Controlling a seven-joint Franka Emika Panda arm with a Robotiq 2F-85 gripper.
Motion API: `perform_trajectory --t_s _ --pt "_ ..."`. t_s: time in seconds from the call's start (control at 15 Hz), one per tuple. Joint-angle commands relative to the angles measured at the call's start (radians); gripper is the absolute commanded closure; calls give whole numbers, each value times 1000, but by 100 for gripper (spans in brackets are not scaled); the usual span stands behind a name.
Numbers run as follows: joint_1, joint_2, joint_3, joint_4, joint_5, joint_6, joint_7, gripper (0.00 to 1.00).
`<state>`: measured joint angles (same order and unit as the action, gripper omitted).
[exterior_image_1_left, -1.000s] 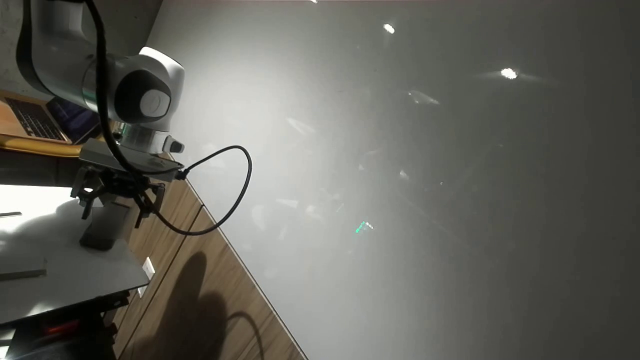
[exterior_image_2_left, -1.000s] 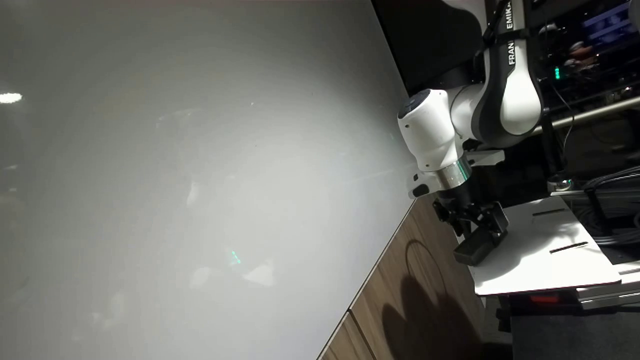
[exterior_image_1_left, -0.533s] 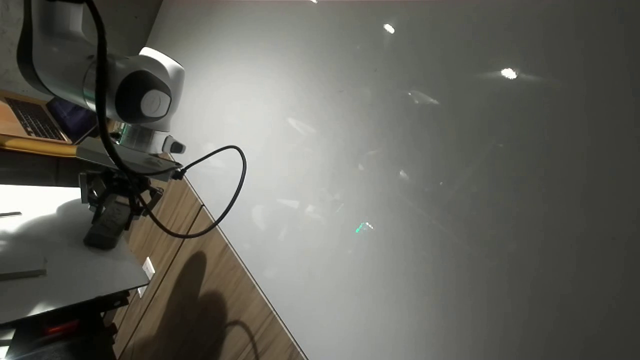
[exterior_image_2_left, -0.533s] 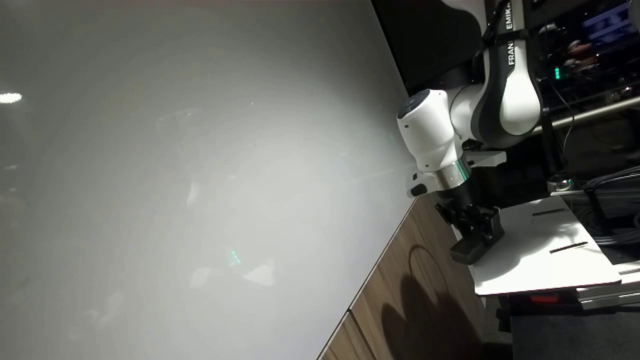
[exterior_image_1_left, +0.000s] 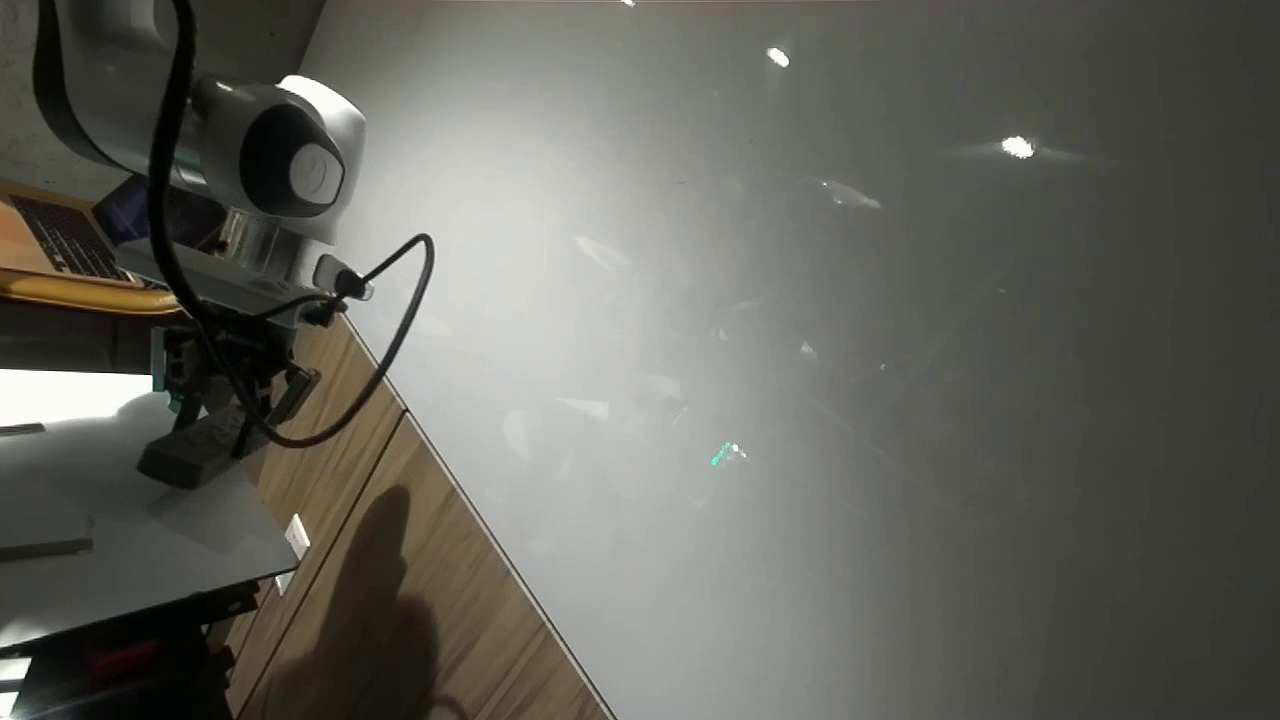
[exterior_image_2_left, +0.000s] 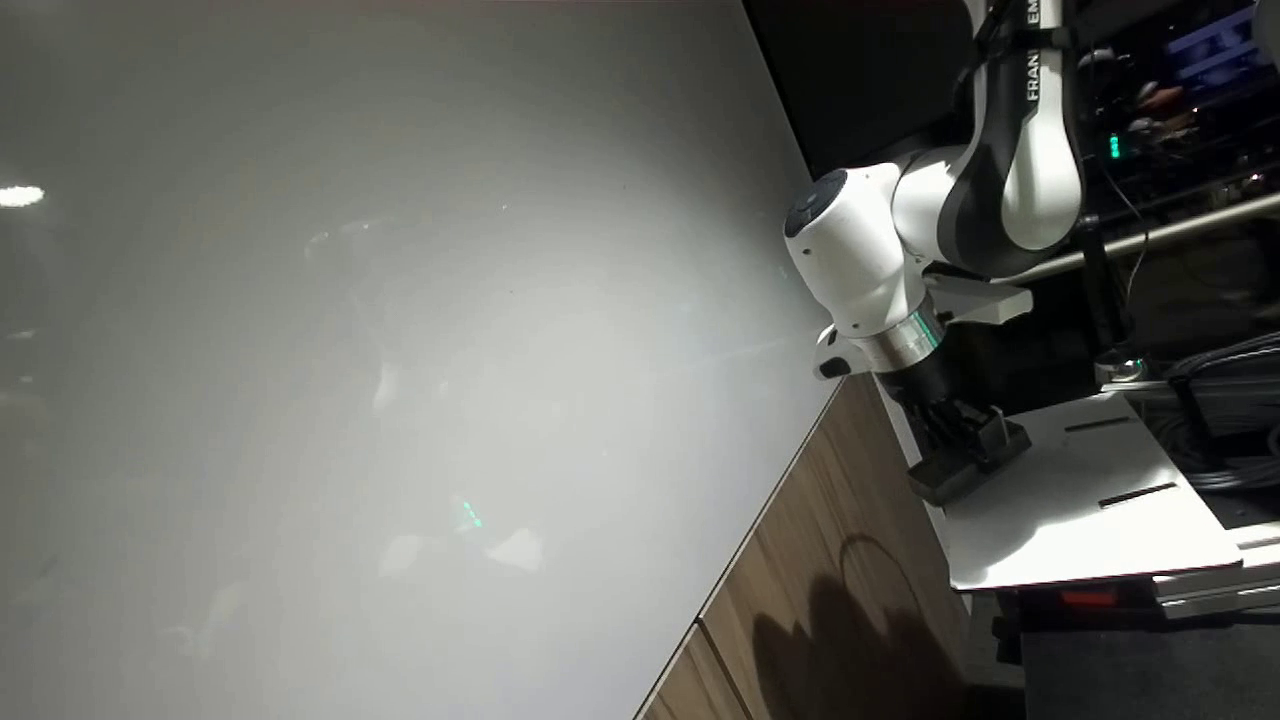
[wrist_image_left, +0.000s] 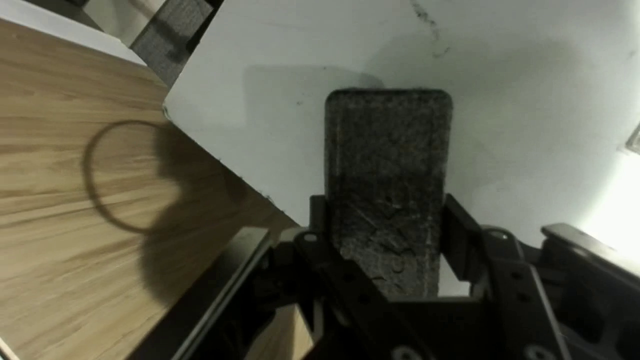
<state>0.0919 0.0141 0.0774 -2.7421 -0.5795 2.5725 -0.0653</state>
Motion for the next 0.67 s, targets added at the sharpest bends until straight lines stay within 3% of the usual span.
perform_trajectory --t_s 0.0,0.27,0.6 --pt "29 -6 34 0 76 -49 104 71" --pt "37 15 44 -2 171 -4 137 71" --pt "29 24 29 -2 185 31 212 71"
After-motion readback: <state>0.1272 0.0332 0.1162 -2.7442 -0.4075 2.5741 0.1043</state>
